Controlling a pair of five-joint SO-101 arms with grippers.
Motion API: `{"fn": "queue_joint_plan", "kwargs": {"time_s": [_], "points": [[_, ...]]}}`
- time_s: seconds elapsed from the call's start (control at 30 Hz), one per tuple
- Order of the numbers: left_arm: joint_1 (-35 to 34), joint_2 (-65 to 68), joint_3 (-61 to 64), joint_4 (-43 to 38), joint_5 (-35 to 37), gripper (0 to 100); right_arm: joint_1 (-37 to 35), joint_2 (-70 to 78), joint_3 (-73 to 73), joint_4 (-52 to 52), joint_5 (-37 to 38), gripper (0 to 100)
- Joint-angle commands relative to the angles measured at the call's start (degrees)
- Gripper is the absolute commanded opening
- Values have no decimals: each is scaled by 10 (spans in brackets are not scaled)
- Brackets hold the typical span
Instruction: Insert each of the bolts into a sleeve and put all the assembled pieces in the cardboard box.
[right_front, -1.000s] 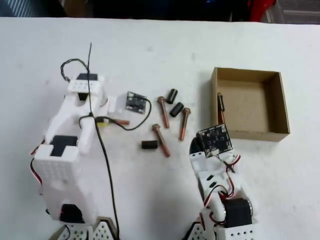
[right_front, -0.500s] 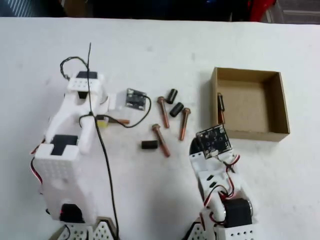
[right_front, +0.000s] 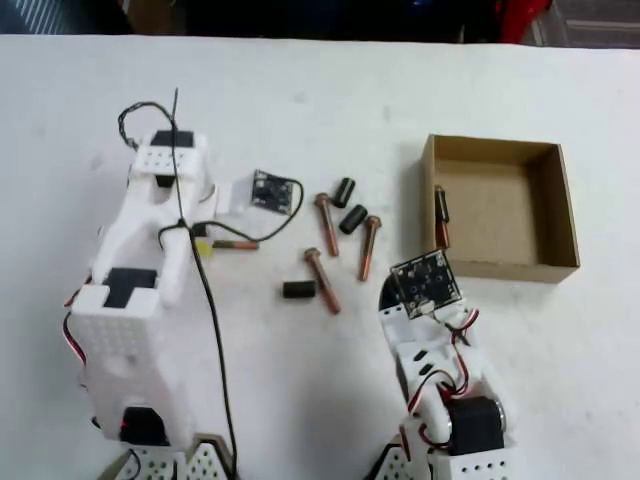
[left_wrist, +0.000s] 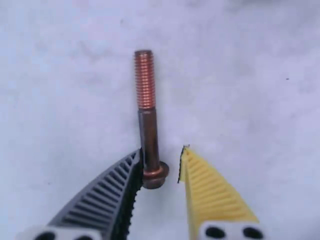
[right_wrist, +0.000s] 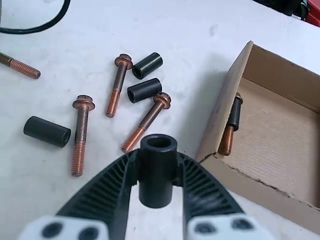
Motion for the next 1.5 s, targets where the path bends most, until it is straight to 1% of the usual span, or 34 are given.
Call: {"fn": "queue_joint_plan", "kwargs": {"time_s": [0.0, 0.2, 0.27, 0.33, 0.43, 0.6, 0.7, 0.8, 0.93, 1.07, 1.2, 1.27, 1.33, 1.47], "points": [[18, -6, -64, 63, 6, 151, 4, -7, -5, 0, 10, 17], [25, -6, -116, 86, 11, 151, 4, -7, -5, 0, 11, 17], [25, -6, -140, 100, 53, 151, 4, -7, -5, 0, 11, 17], [29, -6, -175, 123, 128, 151, 4, -7, -5, 0, 11, 17], [36, -6, -232, 177, 279, 151, 4, -7, -4, 0, 11, 17], [51, -6, -309, 189, 520, 150, 4, -7, -4, 0, 11, 17], [55, -7, -341, 191, 627, 150, 4, -7, -4, 0, 11, 17], [58, -14, -355, 193, 696, 150, 4, -7, -4, 0, 11, 17], [68, -87, -311, 193, 742, 150, 4, -7, -4, 0, 11, 17], [69, -193, -217, 190, 745, 152, 4, -7, -4, 0, 11, 17], [69, -269, -113, 187, 744, 151, 4, -7, -4, 0, 11, 17], [69, -289, -70, 168, 747, 151, 4, -7, 2, 0, 11, 17], [65, -301, -21, 169, 747, 151, 4, -7, 4, -2, 11, 17], [69, -303, 38, 151, 747, 151, 4, -7, 4, -1, 11, 17]]}}
